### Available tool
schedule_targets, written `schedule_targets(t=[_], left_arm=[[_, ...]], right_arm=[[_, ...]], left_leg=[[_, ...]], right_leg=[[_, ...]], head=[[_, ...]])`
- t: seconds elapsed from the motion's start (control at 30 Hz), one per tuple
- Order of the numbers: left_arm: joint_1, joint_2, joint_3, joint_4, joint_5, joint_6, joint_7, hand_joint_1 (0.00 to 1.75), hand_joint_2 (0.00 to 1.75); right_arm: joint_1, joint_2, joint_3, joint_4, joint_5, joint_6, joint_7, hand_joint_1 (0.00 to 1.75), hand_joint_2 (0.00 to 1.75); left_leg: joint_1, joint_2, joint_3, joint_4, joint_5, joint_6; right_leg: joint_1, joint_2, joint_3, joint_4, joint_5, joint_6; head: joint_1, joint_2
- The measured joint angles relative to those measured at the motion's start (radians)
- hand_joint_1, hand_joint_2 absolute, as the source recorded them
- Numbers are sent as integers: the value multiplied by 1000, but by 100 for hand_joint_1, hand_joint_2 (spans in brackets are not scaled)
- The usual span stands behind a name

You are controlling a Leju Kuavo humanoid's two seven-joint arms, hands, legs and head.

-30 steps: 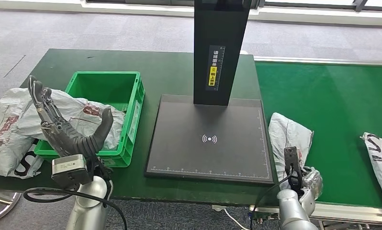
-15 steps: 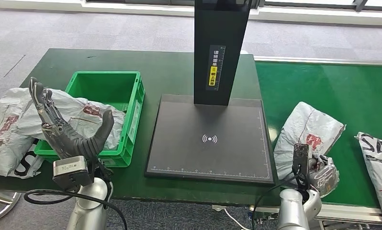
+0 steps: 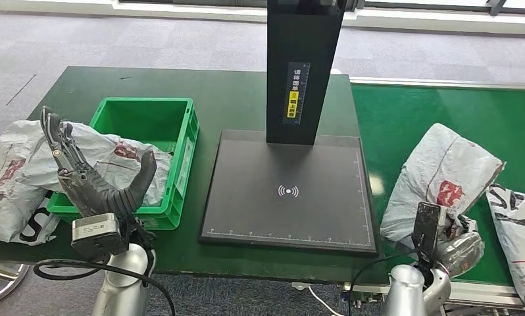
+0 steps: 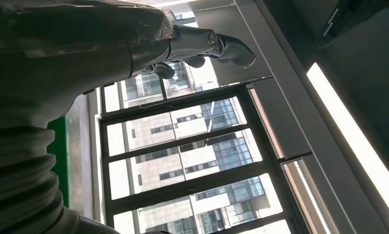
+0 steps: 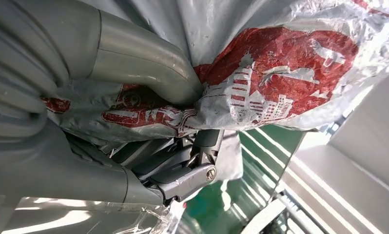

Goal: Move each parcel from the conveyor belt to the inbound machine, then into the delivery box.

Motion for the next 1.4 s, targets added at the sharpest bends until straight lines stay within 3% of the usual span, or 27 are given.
schedule_targets(t=[0.17,0.33,0.53,0.9,1.4], left_arm=[[-1,0,0,3,3,0,0,0,175],[-1,5,0,2,17,0,1,0,175],[9,12,0,-9,18,0,1,0,175],[29,16,0,-29,9,0,1,0,175],[48,16,2,-43,1,0,1,0,175]], right_arm=[[78,9,190,-190,27,12,107,175,175],[86,2,389,-208,31,279,75,175,175],[75,-2,555,-162,17,313,64,175,175],[68,-7,656,-99,-5,366,50,175,175],[56,-10,689,26,7,396,59,175,175]], left_leg=[[0,7,0,0,-2,-1],[0,8,1,0,-1,-1],[1,3,0,0,-1,-2],[1,3,0,0,-2,-3],[1,3,0,0,-2,-3]], right_leg=[[0,6,-2,0,0,-1],[0,7,-3,1,1,-2],[1,3,-1,2,0,-3],[1,3,-2,1,-1,-3],[1,3,-2,2,-1,-3]], head=[[0,0],[0,0],[0,0],[0,0],[0,0]])
